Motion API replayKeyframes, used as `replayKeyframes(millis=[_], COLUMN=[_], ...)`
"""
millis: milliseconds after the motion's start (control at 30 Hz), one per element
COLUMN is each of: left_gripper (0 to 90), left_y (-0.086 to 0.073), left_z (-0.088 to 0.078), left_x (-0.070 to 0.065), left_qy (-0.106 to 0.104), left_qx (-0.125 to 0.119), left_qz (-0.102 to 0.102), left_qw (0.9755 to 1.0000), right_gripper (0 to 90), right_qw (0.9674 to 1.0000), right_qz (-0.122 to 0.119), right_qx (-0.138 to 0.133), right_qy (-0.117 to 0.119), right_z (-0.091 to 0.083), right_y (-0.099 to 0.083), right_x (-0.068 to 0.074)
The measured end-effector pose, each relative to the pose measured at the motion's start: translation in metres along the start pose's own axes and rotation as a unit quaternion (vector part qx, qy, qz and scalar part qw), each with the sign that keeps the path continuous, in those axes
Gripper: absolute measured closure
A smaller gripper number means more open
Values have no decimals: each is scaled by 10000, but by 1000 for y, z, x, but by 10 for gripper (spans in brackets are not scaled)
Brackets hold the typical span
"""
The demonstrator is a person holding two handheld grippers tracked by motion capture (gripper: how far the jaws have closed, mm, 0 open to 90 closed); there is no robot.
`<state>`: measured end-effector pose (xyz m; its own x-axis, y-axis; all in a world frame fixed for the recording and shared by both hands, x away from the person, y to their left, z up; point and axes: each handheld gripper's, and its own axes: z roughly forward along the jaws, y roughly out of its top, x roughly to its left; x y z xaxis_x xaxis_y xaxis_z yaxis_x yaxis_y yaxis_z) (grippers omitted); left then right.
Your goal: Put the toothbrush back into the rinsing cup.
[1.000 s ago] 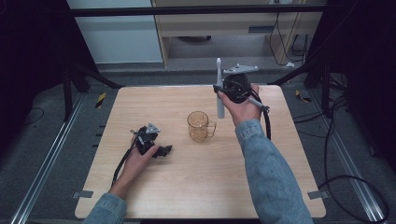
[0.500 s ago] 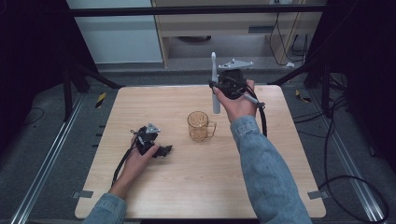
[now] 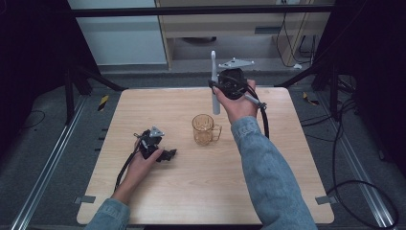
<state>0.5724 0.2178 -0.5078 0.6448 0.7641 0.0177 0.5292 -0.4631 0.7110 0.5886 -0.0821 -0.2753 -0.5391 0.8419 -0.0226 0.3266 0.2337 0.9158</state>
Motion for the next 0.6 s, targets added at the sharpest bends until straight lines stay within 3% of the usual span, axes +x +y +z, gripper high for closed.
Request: replayKeyframes(millis=[600], left_gripper=[0], left_y=[0], left_z=[0], left_x=[0], left_qy=[5], left_qx=[-2], left_qz=[-2], left_qw=[10000], right_gripper=[676], right_qw=[9999], right_qz=[17], right_qx=[-24], right_qy=[127], right_z=[6], right_y=[-1], right_x=[9])
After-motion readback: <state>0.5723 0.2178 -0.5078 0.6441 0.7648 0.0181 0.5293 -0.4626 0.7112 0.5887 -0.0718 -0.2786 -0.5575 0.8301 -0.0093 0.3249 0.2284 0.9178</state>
